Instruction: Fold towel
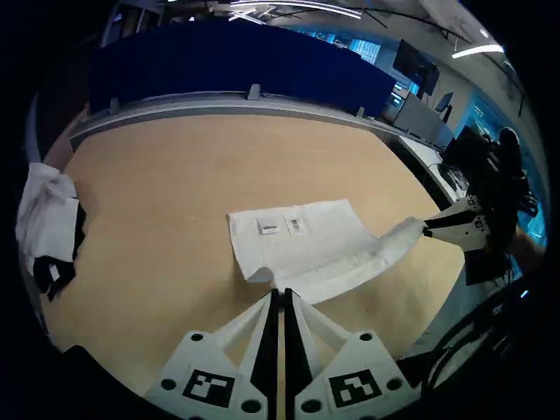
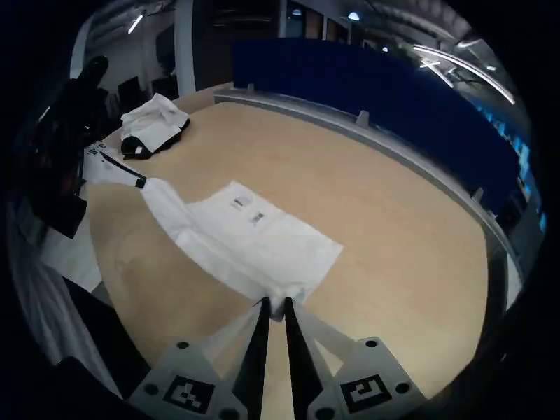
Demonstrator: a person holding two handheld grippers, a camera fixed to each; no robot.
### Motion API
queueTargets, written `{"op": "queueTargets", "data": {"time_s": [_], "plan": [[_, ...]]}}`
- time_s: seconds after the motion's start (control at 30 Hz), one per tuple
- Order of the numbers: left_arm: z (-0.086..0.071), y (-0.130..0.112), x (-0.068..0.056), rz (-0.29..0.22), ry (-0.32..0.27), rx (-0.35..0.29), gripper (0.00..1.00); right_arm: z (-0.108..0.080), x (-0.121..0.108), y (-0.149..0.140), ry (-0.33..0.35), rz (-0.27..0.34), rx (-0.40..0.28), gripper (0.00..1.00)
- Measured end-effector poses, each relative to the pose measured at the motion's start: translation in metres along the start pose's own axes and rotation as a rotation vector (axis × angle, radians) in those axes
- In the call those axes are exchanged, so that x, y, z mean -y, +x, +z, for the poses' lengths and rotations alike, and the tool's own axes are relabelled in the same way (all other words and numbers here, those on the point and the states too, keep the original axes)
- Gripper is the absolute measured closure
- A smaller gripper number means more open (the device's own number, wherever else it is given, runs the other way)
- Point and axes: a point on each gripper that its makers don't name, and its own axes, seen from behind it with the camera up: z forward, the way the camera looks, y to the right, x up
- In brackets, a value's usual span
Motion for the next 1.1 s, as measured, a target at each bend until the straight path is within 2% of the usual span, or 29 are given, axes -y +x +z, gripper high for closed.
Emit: {"op": "queueTargets", "data": {"time_s": [0.5, 1.1], "plan": [[0.06, 0.046, 0.028, -0.013, 0.04, -0.018, 0.95, 0.052, -0.043, 0.03, -0.047, 0.004, 0.01, 0.84], [0.11, 0.037, 0.051, -0.007, 0.072, 0.036, 0.95, 0.101, -0.061, 0.018, -0.062, 0.053, 0.069, 0.84]]}}
